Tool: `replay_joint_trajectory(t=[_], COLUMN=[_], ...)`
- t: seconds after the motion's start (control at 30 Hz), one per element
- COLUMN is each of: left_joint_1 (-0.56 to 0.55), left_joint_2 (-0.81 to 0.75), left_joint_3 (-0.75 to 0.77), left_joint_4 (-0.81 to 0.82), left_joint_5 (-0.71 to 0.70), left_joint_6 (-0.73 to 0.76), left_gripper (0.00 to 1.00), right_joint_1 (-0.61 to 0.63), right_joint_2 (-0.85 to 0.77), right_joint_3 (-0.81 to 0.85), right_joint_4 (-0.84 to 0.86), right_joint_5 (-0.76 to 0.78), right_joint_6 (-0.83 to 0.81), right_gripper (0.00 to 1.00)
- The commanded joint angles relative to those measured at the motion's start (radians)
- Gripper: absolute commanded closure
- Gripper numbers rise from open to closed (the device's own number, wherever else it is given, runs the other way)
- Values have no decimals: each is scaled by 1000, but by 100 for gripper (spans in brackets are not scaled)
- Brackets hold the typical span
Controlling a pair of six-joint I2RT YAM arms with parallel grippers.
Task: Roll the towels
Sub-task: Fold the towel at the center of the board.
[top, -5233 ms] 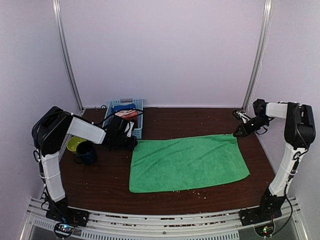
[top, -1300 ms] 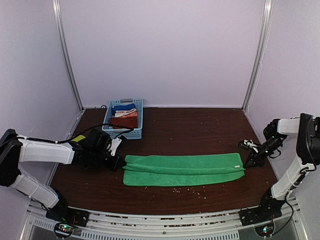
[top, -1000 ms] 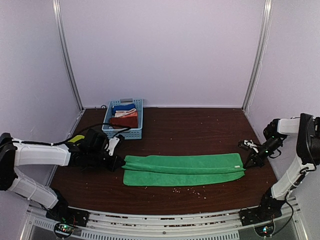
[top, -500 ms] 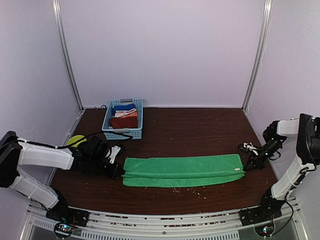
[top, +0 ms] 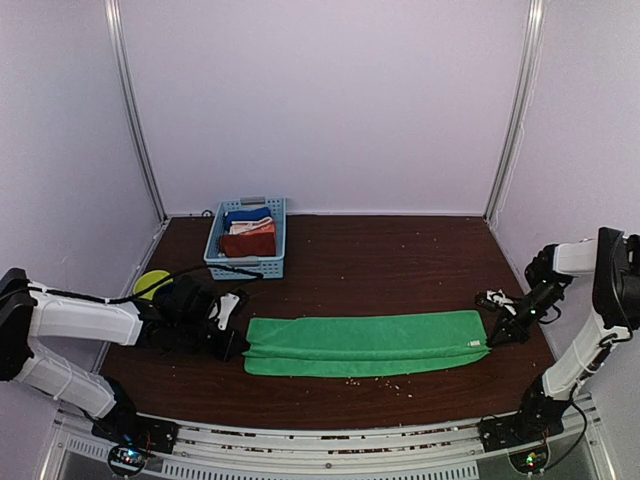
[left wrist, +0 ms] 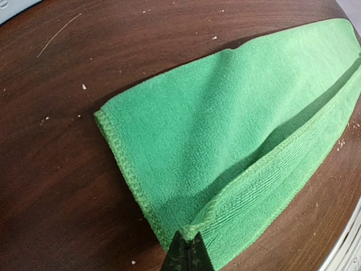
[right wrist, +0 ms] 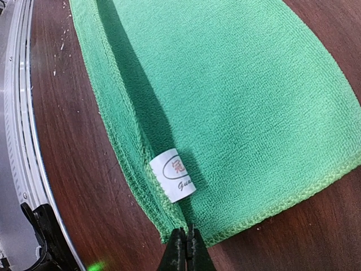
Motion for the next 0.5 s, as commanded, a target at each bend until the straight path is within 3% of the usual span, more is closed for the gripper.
replay_joint_trajectory(t=[0.0,0.27,0.47], left_joint_1=[-18,-64,-112], left_joint_2=[-28,-56,-103], left_joint_3=[-26,-74,-99], left_joint_4=[34,82,63], left_joint_5=[-27,-43,-95], left_joint_6=[-20,-36,-70], left_gripper=[100,94,70], right_joint_1=[-8,-6,-7], right_joint_2=[4,-11,-54], right_joint_3=[-17,-42,-57], right_joint_4=[0,3,-35], right_joint_5=[29,29,26], right_joint_6=[-28,-56,-96], right_gripper=[100,98,83])
